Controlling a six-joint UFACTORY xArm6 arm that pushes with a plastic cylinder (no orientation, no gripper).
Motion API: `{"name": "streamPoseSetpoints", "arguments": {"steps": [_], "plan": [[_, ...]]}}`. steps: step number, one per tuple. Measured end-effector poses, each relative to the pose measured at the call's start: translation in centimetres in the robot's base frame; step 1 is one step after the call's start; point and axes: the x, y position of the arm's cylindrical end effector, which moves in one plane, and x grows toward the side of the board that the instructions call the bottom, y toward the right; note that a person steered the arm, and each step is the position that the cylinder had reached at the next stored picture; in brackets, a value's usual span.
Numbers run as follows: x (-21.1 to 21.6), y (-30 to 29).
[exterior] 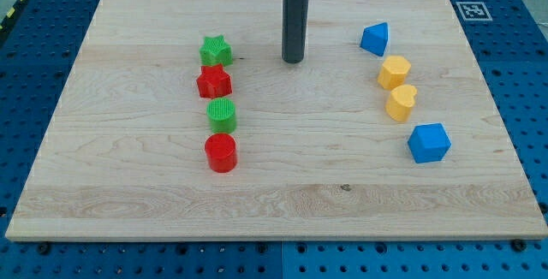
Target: Move the blue cube at the bottom of the yellow heart
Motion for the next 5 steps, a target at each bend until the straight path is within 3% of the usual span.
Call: {"name": "streamPoseSetpoints", "arguments": {"steps": [2,5], "plan": [[5.1,0.3],[18.2,1.9]]}}
